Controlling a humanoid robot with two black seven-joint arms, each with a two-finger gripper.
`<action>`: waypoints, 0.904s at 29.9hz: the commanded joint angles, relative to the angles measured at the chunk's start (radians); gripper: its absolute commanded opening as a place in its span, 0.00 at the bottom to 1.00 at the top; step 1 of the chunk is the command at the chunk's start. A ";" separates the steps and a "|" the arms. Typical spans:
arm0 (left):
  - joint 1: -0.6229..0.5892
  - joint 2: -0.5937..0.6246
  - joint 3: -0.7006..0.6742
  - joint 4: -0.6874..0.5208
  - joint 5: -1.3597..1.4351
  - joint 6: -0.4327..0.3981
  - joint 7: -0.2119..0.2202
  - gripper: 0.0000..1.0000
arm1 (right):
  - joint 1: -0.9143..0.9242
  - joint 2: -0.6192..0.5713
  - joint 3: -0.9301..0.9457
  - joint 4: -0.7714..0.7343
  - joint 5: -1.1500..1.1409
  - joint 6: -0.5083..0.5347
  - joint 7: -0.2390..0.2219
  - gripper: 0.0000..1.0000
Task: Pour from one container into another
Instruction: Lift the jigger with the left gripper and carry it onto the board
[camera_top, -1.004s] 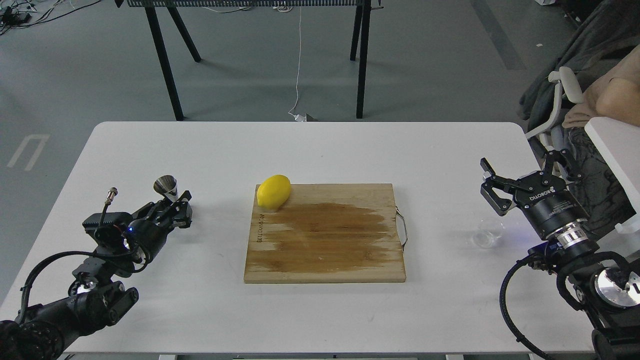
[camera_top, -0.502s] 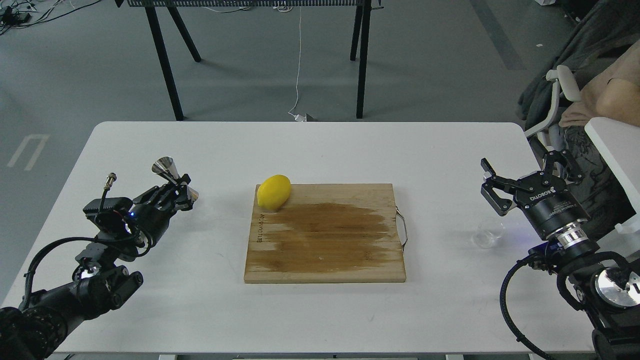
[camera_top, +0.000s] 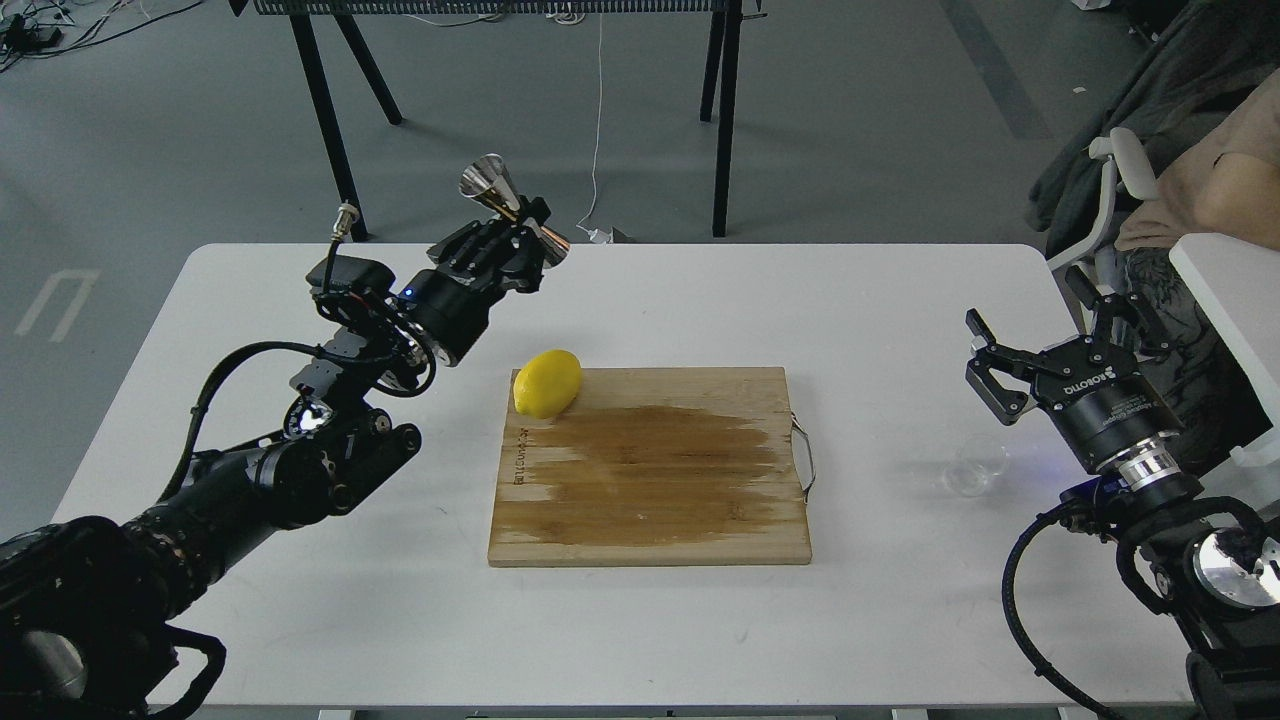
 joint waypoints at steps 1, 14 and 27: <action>0.002 -0.040 0.108 -0.043 0.039 0.000 0.000 0.12 | 0.000 0.001 -0.003 -0.015 0.000 0.000 0.000 0.99; 0.141 -0.103 0.161 -0.043 0.153 0.000 0.000 0.13 | 0.014 0.003 -0.004 -0.018 0.000 0.000 0.000 0.99; 0.189 -0.103 0.161 0.030 0.162 0.000 0.000 0.13 | 0.015 0.004 -0.004 -0.017 0.000 0.000 0.000 0.99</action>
